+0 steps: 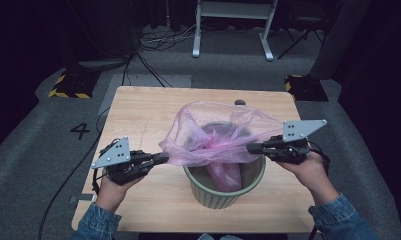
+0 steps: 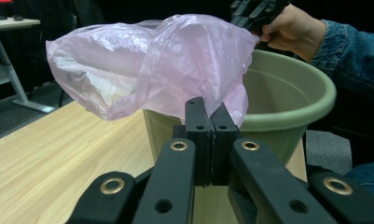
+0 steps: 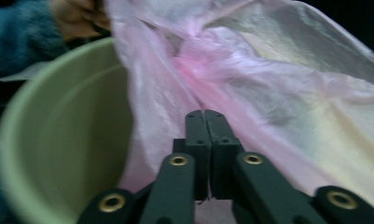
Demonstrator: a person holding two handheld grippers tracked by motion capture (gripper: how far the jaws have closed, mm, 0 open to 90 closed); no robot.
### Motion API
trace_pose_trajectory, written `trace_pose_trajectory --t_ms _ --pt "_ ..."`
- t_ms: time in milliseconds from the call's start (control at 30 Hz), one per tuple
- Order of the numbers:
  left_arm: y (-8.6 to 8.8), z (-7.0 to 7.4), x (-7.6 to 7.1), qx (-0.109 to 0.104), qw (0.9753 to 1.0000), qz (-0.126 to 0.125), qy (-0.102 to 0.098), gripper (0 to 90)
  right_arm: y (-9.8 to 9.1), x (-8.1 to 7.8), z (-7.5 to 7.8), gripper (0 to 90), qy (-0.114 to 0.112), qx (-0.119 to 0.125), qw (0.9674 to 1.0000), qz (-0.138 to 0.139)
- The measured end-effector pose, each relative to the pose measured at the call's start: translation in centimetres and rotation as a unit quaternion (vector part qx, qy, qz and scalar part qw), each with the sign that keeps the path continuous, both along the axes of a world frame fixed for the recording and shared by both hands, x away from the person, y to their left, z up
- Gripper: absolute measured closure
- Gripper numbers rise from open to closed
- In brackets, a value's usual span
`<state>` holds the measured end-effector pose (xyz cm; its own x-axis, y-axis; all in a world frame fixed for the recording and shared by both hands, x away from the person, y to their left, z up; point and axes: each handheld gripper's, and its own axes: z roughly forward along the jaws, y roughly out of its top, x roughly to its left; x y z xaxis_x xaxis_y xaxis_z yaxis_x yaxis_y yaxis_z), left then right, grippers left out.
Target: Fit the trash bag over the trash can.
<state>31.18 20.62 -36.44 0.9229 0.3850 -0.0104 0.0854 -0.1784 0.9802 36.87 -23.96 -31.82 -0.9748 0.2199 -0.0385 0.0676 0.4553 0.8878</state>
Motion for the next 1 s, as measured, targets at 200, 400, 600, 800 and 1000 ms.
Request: trace_pose_trajectory --t_ms 200,400,600,800,1000 --pt "-0.5 -1.5 -2.0 -0.008 0.9995 -0.029 -0.006 89.2 -1.0 -3.6 -0.9 89.9 0.016 -0.004 0.9991 0.038" --pt "-1.1 -2.5 -3.8 -0.011 0.9981 -0.059 -0.013 89.2 -2.1 -6.9 -1.2 89.9 0.020 0.007 0.9980 0.059" --pt "-1.6 -4.0 -3.8 -0.003 0.9971 -0.076 0.004 89.2 -2.5 -8.2 -2.5 90.0 0.045 0.004 0.9962 0.075" --pt "-2.0 -6.1 -2.9 0.013 0.9974 -0.062 0.033 89.2 -2.3 -7.5 -6.4 90.0 0.087 -0.025 0.9941 0.060" --pt "-2.5 -7.7 -1.7 0.030 0.9967 -0.048 0.058 89.2 -2.2 -6.0 -9.4 90.0 0.118 -0.031 0.9916 0.043"
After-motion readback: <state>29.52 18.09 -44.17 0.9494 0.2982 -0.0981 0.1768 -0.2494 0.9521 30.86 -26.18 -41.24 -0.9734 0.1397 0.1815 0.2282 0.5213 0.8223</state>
